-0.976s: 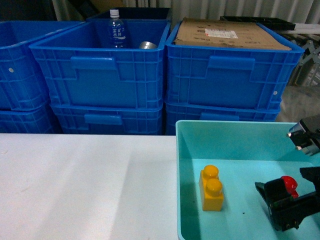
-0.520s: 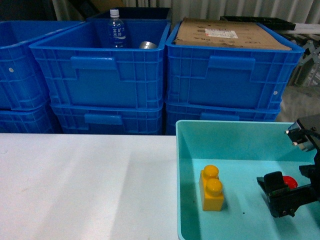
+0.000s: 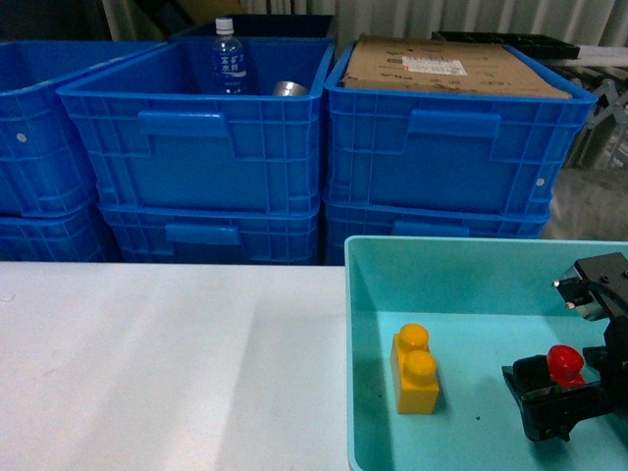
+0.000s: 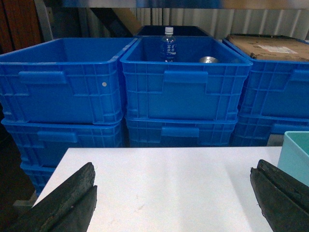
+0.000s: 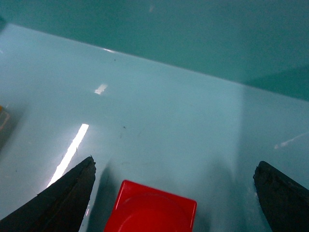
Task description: Pick red block from blue box to shelf
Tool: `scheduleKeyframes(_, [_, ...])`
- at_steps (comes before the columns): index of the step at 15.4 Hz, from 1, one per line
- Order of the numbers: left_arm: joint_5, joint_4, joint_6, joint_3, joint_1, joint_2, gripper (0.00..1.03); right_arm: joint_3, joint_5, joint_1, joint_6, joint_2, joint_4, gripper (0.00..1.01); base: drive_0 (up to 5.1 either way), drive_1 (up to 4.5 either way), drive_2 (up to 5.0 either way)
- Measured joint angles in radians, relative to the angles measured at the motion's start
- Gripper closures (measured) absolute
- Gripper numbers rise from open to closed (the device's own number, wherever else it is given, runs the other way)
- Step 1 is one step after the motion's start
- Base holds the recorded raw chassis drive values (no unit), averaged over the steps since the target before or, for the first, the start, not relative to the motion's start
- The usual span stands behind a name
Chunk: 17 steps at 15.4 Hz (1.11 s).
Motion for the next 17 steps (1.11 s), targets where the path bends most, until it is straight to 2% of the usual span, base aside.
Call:
scheduleKeyframes(3, [0.000, 0.000, 0.000, 0.000, 0.000, 0.000, 0.05, 0.029, 0.002, -0.001, 0.000, 0.002, -0.005, 0.03, 0.0, 0.00, 0.0])
scheduleKeyframes(4, [0.000, 0.000, 0.000, 0.000, 0.000, 0.000, 0.05, 0.035, 0.006, -0.002, 0.001, 0.002, -0.009, 0.09, 0.0, 0.00, 0.0])
scheduleKeyframes(6, [0.000, 0.000, 0.000, 0.000, 0.000, 0.000, 0.05, 0.044, 0.001, -0.018, 0.006, 0.002, -0.027, 0.33, 0.0, 0.00, 0.0])
scheduleKeyframes(9, [0.000, 0.000, 0.000, 0.000, 0.000, 0.000, 0.05, 0.051, 0.010, -0.033, 0.033, 0.002, -0.049, 0.67, 0.0, 0.00, 0.0])
scheduleKeyframes(10, [0.000, 0.000, 0.000, 0.000, 0.000, 0.000, 0.05, 0.054, 0.013, -0.033, 0.039, 0.002, -0.053, 0.72, 0.0, 0.00, 0.0])
scheduleKeyframes(14, [0.000, 0.000, 0.000, 0.000, 0.000, 0.000, 0.05, 0.043, 0.012, -0.033, 0.080, 0.002, -0.030, 0.72, 0.0, 0.00, 0.0])
scheduleKeyframes(17, [0.000, 0.000, 0.000, 0.000, 0.000, 0.000, 0.05, -0.001, 0.008, -0.026, 0.078, -0.079, -0.003, 0.72, 0.0, 0.00, 0.0])
